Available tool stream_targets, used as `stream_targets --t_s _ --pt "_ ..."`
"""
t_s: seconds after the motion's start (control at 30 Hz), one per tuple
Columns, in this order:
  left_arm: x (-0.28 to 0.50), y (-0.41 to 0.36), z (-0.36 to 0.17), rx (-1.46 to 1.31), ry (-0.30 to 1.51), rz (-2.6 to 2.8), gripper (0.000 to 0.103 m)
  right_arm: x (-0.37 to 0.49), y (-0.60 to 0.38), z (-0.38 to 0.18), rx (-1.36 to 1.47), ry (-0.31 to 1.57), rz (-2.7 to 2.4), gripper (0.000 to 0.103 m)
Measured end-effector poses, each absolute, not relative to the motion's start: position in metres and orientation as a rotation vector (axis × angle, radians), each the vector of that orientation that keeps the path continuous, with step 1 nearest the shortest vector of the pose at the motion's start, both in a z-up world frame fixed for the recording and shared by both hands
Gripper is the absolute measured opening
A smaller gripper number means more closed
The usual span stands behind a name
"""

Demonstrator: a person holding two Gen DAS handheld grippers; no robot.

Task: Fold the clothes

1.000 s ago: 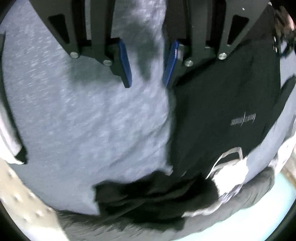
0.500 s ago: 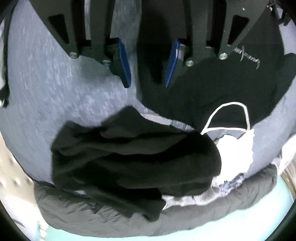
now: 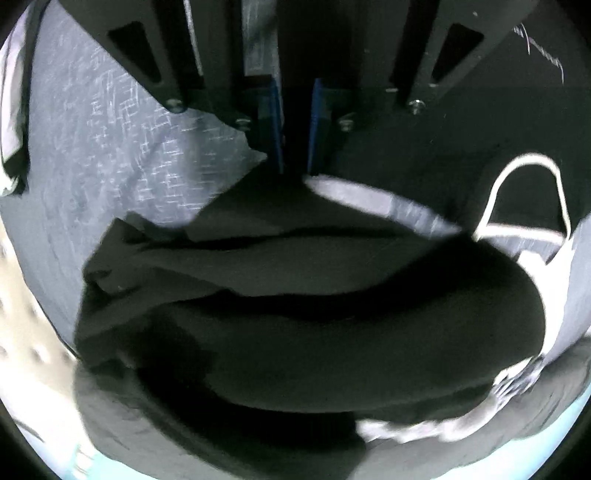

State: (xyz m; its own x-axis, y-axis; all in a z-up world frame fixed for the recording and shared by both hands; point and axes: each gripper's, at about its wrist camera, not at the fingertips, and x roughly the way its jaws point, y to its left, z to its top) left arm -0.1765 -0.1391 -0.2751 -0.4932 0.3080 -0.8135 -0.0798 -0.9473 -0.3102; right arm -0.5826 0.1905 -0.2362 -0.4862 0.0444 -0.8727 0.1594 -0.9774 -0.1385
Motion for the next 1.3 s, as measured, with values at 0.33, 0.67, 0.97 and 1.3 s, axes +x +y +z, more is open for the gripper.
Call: stream_targets --t_s 0.33,0.67,0.97,1.3 --pt "-0.177 -0.142 -0.275 -1.441 -0.373 2.507 0.099 -0.541 0.238 -0.206 1.418 0.09 -2.662 0.0" --pt "-0.17 -0.154 -0.261 -1.381 -0.47 2.543 0.099 -0.413 0.243 -0.187 1.303 -0.132 -2.52 0.001" --pt "-0.164 -0.205 -0.216 -1.306 -0.581 2.651 0.099 -0.312 0.23 -0.176 1.231 -0.225 -2.402 0.001" --pt "-0.145 -0.337 -0.197 -1.36 -0.832 2.776 0.099 -0.278 0.239 -0.169 1.219 -0.304 -2.377 0.001"
